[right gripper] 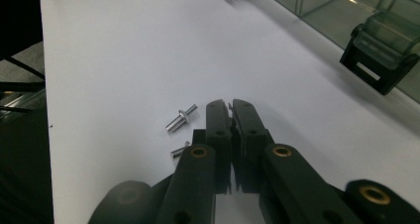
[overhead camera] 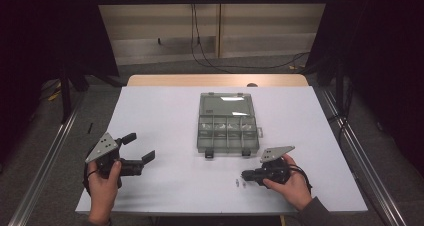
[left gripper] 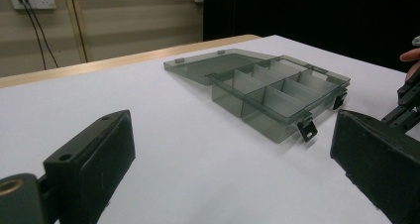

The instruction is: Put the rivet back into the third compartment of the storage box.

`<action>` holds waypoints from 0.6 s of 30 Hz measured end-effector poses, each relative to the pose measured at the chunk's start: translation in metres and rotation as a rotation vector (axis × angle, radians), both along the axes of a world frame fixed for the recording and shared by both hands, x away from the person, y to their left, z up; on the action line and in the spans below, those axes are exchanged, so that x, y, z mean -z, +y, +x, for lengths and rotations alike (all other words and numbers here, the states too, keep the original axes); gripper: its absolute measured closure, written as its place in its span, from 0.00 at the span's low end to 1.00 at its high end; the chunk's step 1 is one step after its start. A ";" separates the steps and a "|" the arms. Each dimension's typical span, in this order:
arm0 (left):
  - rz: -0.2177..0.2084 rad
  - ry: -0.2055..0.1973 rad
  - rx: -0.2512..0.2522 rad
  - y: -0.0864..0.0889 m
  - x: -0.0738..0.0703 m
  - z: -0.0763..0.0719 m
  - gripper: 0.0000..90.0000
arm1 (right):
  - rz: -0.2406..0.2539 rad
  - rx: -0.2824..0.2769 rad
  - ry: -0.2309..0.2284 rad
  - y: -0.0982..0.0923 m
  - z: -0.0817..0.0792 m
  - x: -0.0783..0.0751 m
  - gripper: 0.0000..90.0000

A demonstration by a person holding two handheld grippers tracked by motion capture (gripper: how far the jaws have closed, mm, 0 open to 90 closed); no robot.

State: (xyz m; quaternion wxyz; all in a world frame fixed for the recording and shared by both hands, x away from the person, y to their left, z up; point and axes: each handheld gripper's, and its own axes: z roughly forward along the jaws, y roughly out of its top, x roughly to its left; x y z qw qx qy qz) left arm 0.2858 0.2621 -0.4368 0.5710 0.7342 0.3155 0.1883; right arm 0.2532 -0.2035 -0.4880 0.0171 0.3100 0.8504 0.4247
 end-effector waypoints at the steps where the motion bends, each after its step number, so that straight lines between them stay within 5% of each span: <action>1: -0.005 -0.002 0.007 0.000 0.000 0.000 0.04 | 0.006 0.004 -0.003 0.000 0.000 0.000 0.97; 18: -0.011 0.002 0.007 -0.002 -0.001 -0.001 0.04 | 0.124 0.116 -0.125 -0.012 0.001 -0.021 0.97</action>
